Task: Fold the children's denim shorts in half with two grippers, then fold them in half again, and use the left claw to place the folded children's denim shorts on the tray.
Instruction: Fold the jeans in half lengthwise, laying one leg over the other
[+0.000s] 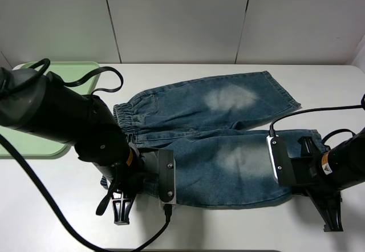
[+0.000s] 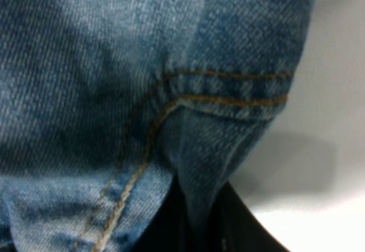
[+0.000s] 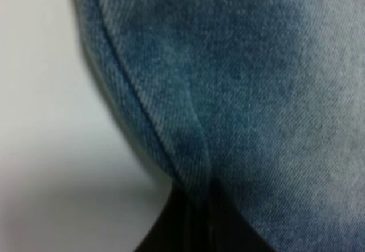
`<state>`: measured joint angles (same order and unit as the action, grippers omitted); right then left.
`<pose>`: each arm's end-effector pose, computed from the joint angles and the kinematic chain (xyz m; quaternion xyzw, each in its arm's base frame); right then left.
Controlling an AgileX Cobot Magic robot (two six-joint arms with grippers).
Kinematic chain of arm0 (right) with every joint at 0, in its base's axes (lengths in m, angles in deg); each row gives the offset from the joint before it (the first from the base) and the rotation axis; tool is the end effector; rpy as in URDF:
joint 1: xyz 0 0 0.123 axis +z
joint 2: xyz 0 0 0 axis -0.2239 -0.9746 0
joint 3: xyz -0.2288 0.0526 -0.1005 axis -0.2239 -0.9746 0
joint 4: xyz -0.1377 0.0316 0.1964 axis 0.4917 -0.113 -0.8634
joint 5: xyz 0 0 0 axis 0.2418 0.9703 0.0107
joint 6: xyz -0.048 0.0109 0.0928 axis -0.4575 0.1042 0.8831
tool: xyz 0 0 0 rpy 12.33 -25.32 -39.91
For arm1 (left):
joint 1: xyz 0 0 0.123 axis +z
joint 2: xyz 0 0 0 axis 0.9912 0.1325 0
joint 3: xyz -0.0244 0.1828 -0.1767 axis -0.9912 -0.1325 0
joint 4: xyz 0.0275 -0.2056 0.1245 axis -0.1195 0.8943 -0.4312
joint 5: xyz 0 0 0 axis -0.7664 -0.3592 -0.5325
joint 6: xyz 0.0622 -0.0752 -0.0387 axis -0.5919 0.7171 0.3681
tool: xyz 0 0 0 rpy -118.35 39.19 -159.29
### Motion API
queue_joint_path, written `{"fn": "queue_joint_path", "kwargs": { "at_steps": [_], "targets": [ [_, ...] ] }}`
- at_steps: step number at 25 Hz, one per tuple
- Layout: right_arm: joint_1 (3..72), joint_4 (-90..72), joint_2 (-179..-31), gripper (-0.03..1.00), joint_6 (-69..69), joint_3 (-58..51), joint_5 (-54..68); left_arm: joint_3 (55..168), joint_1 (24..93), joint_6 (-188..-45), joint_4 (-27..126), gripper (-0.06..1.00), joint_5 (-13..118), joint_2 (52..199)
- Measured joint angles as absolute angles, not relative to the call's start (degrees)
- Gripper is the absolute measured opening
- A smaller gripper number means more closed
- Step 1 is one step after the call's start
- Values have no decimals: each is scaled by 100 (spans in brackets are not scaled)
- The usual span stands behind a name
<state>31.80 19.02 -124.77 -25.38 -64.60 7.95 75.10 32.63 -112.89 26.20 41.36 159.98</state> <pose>0.1717 0.0518 0.0536 -0.6836 0.7226 -0.0690 0.0764 0.1871 -0.2135 0.0557 0.6989 0.7014 0.0109 0.1391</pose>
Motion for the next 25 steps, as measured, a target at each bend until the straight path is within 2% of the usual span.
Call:
{"fn": "queue_joint_path", "kwargs": {
  "at_steps": [18,25],
  "targets": [
    [3180,1875,-11257,-3,-2170,-6459,1695,7505,3263,-11289,2523,3,3409,14987],
    [3180,1737,-11081,-3,-2010,-5837,2245,7505,3246,-11275,2173,3,2974,14465]
  ]
}}
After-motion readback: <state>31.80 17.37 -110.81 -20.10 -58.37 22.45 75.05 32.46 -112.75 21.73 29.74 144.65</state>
